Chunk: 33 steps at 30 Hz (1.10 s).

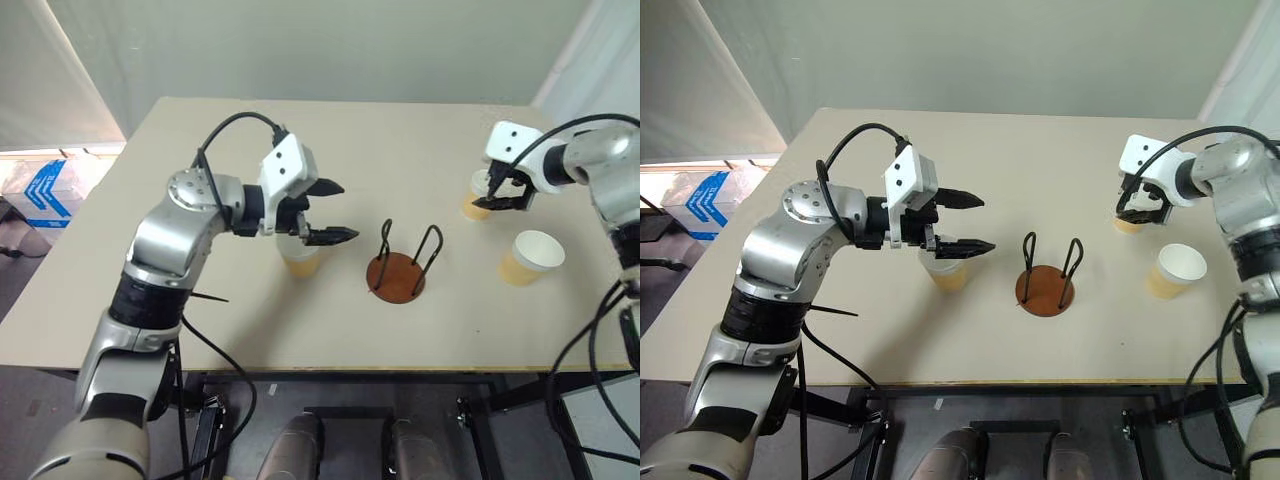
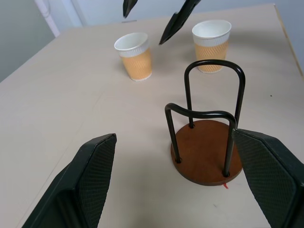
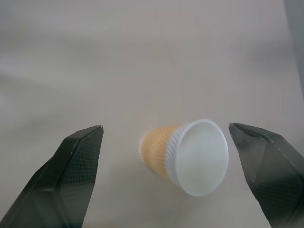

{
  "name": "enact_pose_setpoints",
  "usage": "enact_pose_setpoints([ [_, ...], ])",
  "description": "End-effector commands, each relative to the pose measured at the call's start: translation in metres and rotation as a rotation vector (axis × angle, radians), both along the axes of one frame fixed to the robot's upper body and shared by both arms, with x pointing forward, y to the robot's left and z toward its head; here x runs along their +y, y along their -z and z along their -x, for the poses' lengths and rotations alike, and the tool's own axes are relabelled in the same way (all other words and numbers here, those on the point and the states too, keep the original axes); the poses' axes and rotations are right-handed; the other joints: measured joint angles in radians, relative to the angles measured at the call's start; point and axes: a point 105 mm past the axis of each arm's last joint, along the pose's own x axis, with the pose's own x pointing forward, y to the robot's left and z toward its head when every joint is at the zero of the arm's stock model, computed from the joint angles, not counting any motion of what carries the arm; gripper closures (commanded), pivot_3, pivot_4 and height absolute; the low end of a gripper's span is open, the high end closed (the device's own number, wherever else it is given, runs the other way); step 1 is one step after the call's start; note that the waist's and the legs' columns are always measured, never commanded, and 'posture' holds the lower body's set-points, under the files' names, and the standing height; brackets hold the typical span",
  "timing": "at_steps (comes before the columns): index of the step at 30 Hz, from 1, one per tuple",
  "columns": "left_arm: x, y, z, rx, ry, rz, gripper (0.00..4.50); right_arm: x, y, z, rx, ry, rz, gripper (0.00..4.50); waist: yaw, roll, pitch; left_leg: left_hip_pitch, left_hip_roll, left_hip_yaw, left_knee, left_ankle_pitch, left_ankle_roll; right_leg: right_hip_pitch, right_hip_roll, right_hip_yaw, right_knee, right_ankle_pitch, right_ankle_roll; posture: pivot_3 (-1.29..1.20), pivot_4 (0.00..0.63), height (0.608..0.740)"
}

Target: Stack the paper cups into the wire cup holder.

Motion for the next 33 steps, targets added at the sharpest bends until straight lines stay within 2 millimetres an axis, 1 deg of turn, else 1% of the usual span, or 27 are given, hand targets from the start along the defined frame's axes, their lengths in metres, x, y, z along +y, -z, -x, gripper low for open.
enact_pose_setpoints([
  [1, -0.001, -0.012, 0.004, -0.053, -0.002, 0.023, 0.24, -0.007, -0.005, -0.008, -0.028, 0.021, 0.05, 0.0, 0.001, 0.0, 0.0, 0.0, 0.0, 0.0, -0.001, 0.0, -0.001, -0.001, 0.0, 0.0, 0.001, 0.0, -0.001, 0.0, 0.15, 0.74],
  [4, 0.0, -0.011, 0.005, -0.055, -0.012, 0.026, 0.24, -0.015, 0.007, -0.016, -0.012, 0.071, 0.094, 0.0, 0.001, 0.0, 0.0, -0.001, 0.0, 0.0, -0.003, 0.0, -0.003, -0.003, 0.0, 0.0, 0.001, 0.0, -0.002, 0.0, 0.15, 0.74],
  [7, -0.001, -0.011, 0.005, -0.056, -0.018, 0.03, 0.24, -0.02, 0.011, -0.02, -0.016, 0.106, 0.125, 0.0, 0.001, 0.001, 0.0, 0.0, 0.0, 0.0, -0.007, 0.001, -0.005, -0.004, 0.0, 0.0, 0.001, 0.0, -0.003, 0.0, 0.15, 0.74],
  [13, 0.0, -0.009, 0.005, -0.057, -0.03, 0.033, 0.24, -0.022, 0.018, -0.024, -0.012, 0.132, 0.123, 0.0, 0.0, 0.001, 0.0, 0.0, 0.001, 0.0, -0.011, 0.001, -0.007, -0.006, 0.0, -0.001, 0.001, 0.0, -0.003, 0.0, 0.15, 0.74],
  [17, 0.001, -0.007, 0.005, -0.054, -0.038, 0.031, 0.24, -0.017, 0.02, -0.026, -0.02, 0.125, 0.097, 0.0, -0.001, 0.001, 0.001, 0.0, 0.001, 0.0, -0.011, 0.0, -0.01, -0.006, 0.0, -0.001, 0.001, 0.0, -0.004, 0.0, 0.15, 0.74],
  [20, 0.002, -0.005, 0.005, -0.053, -0.044, 0.025, 0.21, -0.014, 0.021, -0.028, -0.033, 0.117, 0.089, 0.55, 0.0, 0.001, 0.001, 0.0, 0.002, 0.0, -0.011, -0.001, -0.011, -0.006, 0.0, -0.001, 0.002, 0.0, -0.004, 0.0, 0.15, 0.74],
  [21, 0.002, -0.004, 0.004, -0.053, -0.045, 0.022, 0.21, -0.013, 0.022, -0.028, -0.036, 0.114, 0.09, 0.82, 0.0, 0.001, 0.001, 0.0, 0.002, 0.0, -0.011, -0.002, -0.012, -0.006, 0.0, -0.002, 0.002, 0.0, -0.005, 0.0, 0.15, 0.74],
  [31, 0.003, -0.001, 0.004, -0.051, -0.051, 0.013, 0.21, -0.007, 0.027, -0.03, -0.034, 0.098, 0.084, 4.26, -0.001, 0.001, 0.001, 0.0, 0.002, 0.0, -0.011, -0.002, -0.013, -0.006, 0.0, -0.002, 0.002, -0.001, -0.008, 0.0, 0.15, 0.74],
  [32, 0.003, -0.001, 0.004, -0.05, -0.051, 0.013, 0.21, -0.007, 0.027, -0.029, -0.031, 0.096, 0.083, 4.48, -0.001, 0.001, 0.001, 0.0, 0.002, 0.0, -0.011, -0.002, -0.014, -0.006, 0.0, -0.002, 0.002, -0.001, -0.008, 0.0, 0.15, 0.74],
  [33, 0.003, -0.001, 0.004, -0.05, -0.051, 0.013, 0.21, -0.006, 0.028, -0.029, -0.028, 0.093, 0.08, 4.48, -0.001, 0.001, 0.001, 0.0, 0.002, 0.0, -0.011, -0.002, -0.014, -0.006, 0.0, -0.002, 0.002, -0.001, -0.008, 0.0, 0.15, 0.74],
])
